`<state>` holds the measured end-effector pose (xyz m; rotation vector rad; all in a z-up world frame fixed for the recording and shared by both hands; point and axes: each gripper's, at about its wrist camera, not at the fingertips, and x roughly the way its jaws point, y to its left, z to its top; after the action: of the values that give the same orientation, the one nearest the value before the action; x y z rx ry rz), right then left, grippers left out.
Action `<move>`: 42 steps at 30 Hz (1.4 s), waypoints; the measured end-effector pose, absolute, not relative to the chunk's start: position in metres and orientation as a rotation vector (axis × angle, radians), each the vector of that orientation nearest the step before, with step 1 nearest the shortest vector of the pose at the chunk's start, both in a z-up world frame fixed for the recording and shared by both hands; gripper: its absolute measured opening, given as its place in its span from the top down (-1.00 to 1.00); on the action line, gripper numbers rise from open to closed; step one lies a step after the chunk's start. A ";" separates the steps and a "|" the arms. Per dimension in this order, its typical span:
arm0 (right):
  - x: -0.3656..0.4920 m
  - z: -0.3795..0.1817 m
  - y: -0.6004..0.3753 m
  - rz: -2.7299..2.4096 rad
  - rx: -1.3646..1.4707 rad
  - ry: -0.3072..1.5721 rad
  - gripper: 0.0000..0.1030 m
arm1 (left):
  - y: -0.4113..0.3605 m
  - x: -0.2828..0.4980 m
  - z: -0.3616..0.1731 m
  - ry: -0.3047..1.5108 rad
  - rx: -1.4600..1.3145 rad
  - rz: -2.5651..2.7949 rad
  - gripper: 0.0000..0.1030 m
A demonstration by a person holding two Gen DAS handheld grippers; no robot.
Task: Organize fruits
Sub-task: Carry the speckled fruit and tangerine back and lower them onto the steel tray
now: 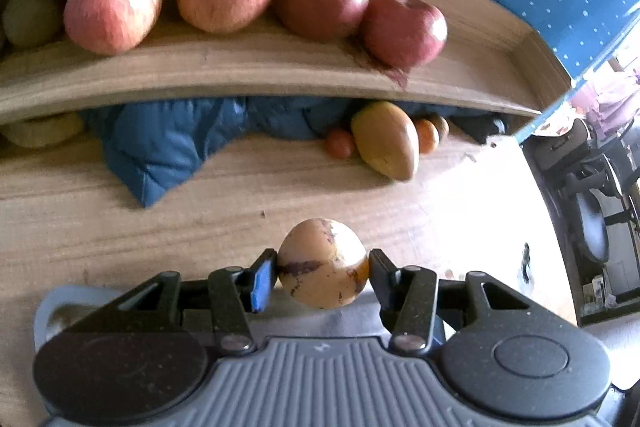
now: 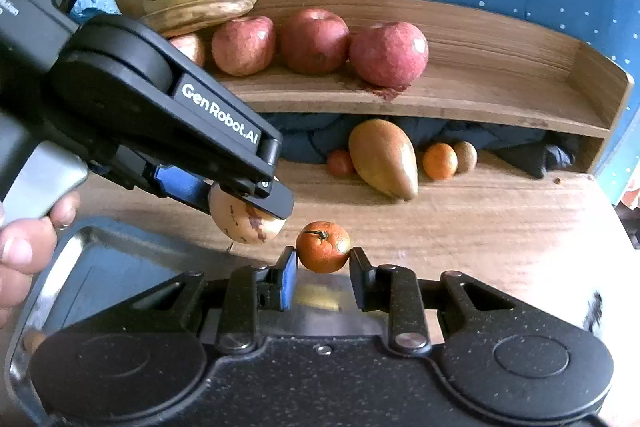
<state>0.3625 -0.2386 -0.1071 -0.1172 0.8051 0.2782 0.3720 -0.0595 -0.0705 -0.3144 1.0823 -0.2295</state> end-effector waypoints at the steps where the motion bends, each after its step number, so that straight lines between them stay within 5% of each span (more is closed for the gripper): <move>1: 0.357 -0.106 -0.241 0.278 -0.117 0.805 0.42 | -0.062 0.368 -0.070 1.084 -0.313 -0.231 -0.04; 42: 0.233 -0.115 -0.288 0.277 -0.114 0.874 0.42 | -0.104 0.274 -0.091 1.131 -0.280 -0.196 -0.04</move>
<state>0.2333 -0.2875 -0.1154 -0.1140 0.8740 0.2774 0.2744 -0.1040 -0.0907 -0.2801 1.1310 -0.1959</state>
